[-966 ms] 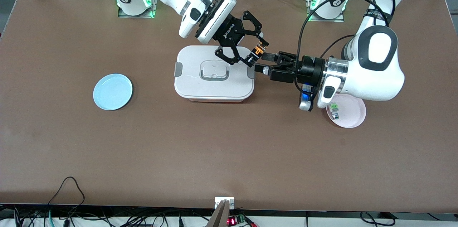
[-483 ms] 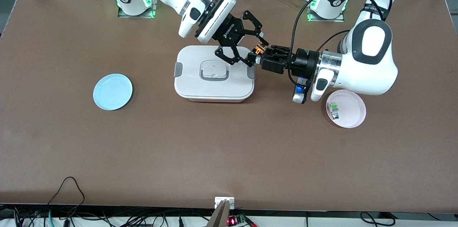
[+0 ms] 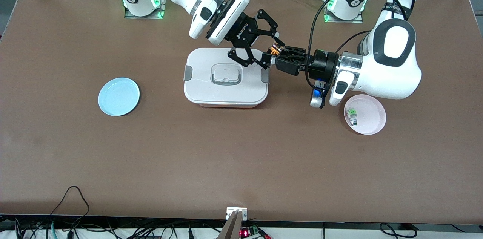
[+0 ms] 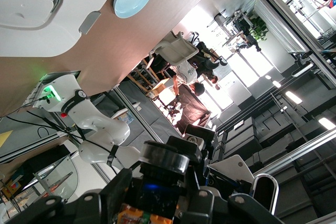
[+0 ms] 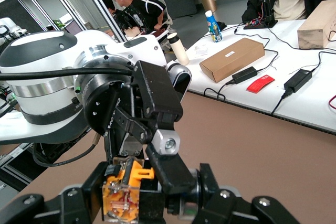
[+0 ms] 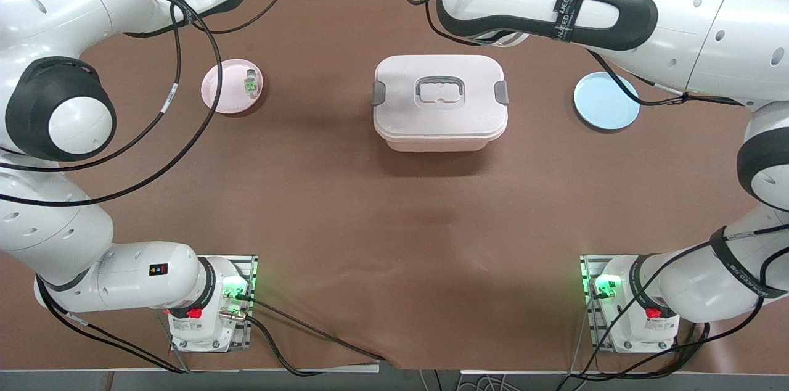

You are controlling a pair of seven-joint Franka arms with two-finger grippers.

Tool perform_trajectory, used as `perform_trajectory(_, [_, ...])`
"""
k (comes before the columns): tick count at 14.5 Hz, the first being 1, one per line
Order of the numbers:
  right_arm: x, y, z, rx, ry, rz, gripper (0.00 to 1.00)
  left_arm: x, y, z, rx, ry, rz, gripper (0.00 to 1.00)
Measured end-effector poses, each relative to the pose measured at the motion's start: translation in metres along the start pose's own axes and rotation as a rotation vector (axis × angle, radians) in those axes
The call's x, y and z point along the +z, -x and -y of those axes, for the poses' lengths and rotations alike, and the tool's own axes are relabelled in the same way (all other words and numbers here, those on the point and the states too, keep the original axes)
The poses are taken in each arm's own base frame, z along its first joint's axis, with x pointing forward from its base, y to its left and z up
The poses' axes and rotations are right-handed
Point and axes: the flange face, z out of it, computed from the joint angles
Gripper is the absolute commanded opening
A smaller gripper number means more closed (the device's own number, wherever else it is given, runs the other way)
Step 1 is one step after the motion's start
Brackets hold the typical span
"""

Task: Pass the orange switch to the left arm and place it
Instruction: 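Open the right gripper and pull it back while the left gripper holds, then lower the orange switch onto the white plate with the left gripper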

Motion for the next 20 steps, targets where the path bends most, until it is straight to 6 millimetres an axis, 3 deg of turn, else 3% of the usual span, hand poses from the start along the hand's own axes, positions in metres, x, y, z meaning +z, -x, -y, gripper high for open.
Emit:
perform_trajectory(1, [0.0, 0.0, 0.0, 0.0, -0.001, -0.001, 0.92, 0.0, 0.0, 0.0, 0.0, 0.0, 0.001, 0.0])
perform_trajectory(2, [0.0, -0.001, 0.001, 0.001, -0.001, -0.002, 1.0, -0.001, 0.001, -0.001, 0.0, 0.001, 0.001, 0.0])
perform_trajectory(4, [-0.003, -0.006, 0.001, 0.005, -0.003, -0.013, 1.0, -0.006, 0.0, 0.0, -0.006, 0.005, 0.0, 0.0])
perform_trajectory(8, [-0.007, -0.016, 0.003, 0.031, -0.007, -0.033, 1.0, -0.042, -0.005, 0.0, -0.012, 0.042, -0.027, 0.0])
perform_trajectory(11, [-0.005, -0.017, 0.006, 0.085, -0.026, -0.003, 1.0, -0.078, -0.013, 0.007, -0.013, 0.024, -0.093, 0.0])
perform_trajectory(14, [-0.005, -0.026, 0.0, 0.159, -0.066, 0.107, 1.0, -0.118, -0.025, 0.03, -0.02, -0.112, -0.195, 0.0])
perform_trajectory(16, [-0.01, -0.031, -0.033, 0.193, -0.056, 0.195, 1.0, -0.135, -0.031, 0.049, -0.016, -0.282, -0.268, 0.0])
perform_trajectory(20, [-0.042, -0.029, -0.139, 0.278, -0.004, 0.441, 1.0, -0.169, -0.023, 0.072, 0.041, -0.635, -0.405, 0.0])
